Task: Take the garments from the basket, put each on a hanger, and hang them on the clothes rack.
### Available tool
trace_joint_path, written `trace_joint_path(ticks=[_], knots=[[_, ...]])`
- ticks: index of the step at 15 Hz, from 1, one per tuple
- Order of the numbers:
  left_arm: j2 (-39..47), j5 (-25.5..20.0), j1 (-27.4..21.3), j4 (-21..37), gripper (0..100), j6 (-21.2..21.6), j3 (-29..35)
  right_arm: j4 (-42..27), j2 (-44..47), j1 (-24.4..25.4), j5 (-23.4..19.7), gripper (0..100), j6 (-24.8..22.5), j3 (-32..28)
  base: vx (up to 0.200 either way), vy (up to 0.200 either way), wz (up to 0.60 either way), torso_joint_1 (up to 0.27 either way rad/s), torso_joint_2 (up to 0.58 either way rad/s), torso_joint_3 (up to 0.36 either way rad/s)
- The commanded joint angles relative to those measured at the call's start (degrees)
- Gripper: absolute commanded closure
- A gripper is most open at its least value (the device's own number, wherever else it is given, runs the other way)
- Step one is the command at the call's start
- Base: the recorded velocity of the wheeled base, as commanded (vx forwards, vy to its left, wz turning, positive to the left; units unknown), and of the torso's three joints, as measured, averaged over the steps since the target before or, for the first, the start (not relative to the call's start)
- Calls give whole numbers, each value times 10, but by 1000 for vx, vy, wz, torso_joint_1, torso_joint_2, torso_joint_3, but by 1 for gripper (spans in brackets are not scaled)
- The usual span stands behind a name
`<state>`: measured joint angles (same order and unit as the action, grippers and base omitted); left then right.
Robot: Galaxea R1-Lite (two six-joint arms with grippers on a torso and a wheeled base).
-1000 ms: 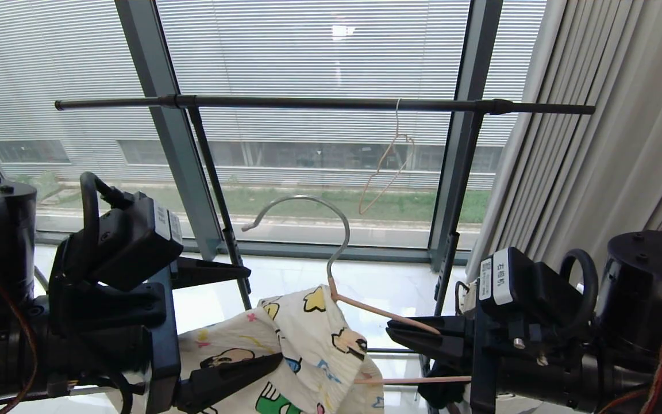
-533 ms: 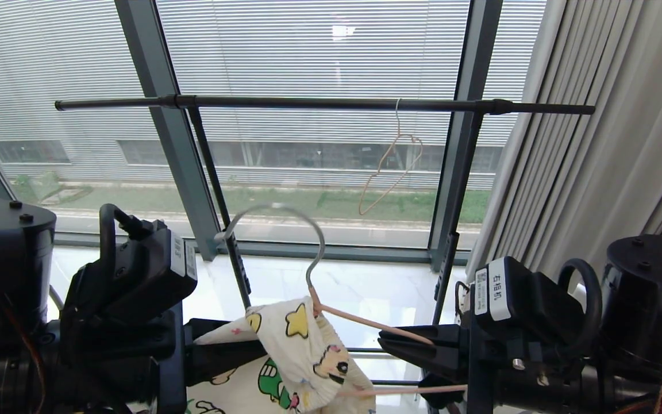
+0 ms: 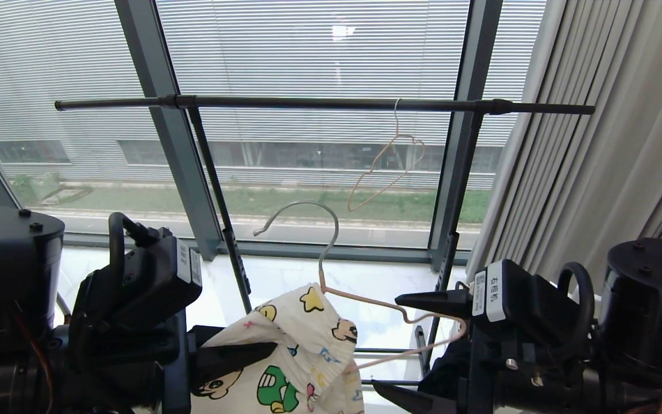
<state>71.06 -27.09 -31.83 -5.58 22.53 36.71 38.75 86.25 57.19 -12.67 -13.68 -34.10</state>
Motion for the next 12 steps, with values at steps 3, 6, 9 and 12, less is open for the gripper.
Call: trace_joint_path(ticks=[3,6,9,12], knots=[[1,12,44,-85,100,-1,-44,0,-5,-27,19,0,1,5,0,0,0,0,0,0],[0,46,51,-152,100,0,-59,0,-5,-30,17,0,1,5,0,0,0,0,0,0],[-1,51,50,-207,100,3,-52,0,8,-30,19,0,64,7,0,0,0,0,0,0],[-6,50,50,-224,100,3,-42,13,40,-30,21,0,196,-4,0,0,0,0,0,0]])
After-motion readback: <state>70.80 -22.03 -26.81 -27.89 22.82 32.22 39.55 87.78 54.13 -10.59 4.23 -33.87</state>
